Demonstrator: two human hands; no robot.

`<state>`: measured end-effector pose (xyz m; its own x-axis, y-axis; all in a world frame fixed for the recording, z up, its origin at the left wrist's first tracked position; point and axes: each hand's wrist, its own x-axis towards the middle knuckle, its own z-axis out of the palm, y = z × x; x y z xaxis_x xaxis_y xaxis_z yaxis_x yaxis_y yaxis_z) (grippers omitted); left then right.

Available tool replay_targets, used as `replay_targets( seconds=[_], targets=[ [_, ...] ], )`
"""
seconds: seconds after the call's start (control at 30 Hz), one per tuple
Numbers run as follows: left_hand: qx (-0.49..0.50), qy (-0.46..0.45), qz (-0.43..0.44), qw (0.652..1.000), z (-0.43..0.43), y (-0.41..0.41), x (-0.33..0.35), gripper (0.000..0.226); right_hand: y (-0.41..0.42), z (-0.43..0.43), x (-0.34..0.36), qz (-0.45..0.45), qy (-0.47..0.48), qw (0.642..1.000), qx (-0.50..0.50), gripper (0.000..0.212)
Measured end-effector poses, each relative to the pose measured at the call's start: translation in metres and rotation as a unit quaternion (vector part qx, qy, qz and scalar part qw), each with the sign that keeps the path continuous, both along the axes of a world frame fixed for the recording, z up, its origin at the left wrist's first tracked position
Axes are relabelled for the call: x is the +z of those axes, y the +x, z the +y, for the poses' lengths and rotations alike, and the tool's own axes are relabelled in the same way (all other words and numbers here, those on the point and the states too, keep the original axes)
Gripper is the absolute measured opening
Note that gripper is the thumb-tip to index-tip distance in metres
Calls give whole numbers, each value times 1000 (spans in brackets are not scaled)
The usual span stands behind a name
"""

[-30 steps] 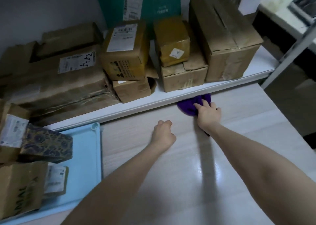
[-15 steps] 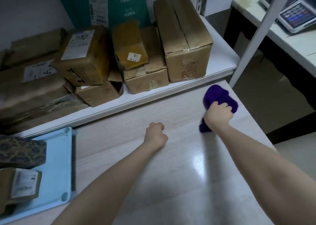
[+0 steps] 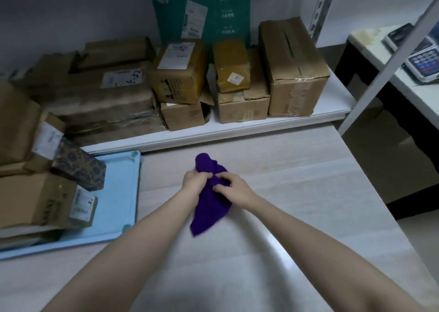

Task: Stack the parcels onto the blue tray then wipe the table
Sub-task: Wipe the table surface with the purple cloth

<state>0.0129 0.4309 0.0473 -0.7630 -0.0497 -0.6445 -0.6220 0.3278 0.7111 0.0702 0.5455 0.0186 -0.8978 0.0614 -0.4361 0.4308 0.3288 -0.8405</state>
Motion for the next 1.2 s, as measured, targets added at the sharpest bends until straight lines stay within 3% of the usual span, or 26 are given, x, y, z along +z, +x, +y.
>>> replay_targets(
  seconds=[0.07, 0.13, 0.2, 0.3, 0.37, 0.43, 0.5, 0.53, 0.6, 0.67, 0.7, 0.77, 0.83, 0.9, 0.97, 1.03, 1.1, 1.13, 1.2],
  targets=[
    [26, 16, 44, 999, -29, -9, 14, 6, -10, -10, 6, 29, 21, 999, -34, 33],
    [18, 0, 98, 995, -56, -17, 28, 21, -19, -16, 13, 72, 106, 990, -62, 23],
    [12, -4, 141, 990, -76, -25, 41, 30, -24, -16, 26, 88, 183, 975, -93, 26],
    [5, 39, 157, 987, -111, -38, 56, 42, -37, -18, 46, 87, 88, 989, -78, 39],
    [-92, 49, 170, 980, -128, -45, 66, 61, -42, -13, 57, 87, 68, 993, -30, 49],
    [-279, -67, 186, 940, -142, -50, 77, 70, -44, -12, 65, 93, 163, 982, 20, 37],
    [-370, -269, 261, 850, -146, -50, 85, 48, -44, -13, 72, 132, 304, 943, 33, 20],
    [-353, -325, 314, 819, -146, -47, 90, 36, -42, -15, 75, 185, 360, 914, 14, 18],
    [-275, -335, 398, 808, -148, -42, 92, 25, -34, -19, 75, 324, 391, 861, -33, 15],
    [-260, -311, 439, 802, -151, -38, 85, 21, -25, -16, 71, 384, 356, 852, -14, 12],
    [-304, -314, 428, 791, -154, -36, 80, 20, -19, -14, 68, 349, 326, 878, 23, 13],
    [-448, -331, 317, 768, -154, -32, 70, 18, -10, -14, 62, 162, 281, 933, 156, 19],
    [-565, -336, 147, 739, -149, -22, 58, 19, -1, -19, 51, -7, 293, 899, 325, 16],
    [-620, -339, 47, 706, -141, -13, 40, 19, 2, -28, 36, -93, 303, 869, 381, 12],
    [-616, -340, 31, 710, -133, -2, 26, 22, 2, -33, 22, -120, 326, 870, 350, 21],
    [-550, -338, 92, 758, -126, 5, 11, 35, 3, -33, 12, -119, 381, 876, 271, 36],
    [-481, -351, 161, 787, -123, 10, 1, 64, 8, -33, 7, -96, 458, 863, 191, 46],
    [-455, -354, 174, 798, -123, 13, 0, 76, 11, -35, 5, -73, 483, 858, 158, 43],
    [-409, -362, 193, 815, -126, 17, -4, 74, 21, -51, 4, 9, 498, 857, 133, 32]
  ],
)
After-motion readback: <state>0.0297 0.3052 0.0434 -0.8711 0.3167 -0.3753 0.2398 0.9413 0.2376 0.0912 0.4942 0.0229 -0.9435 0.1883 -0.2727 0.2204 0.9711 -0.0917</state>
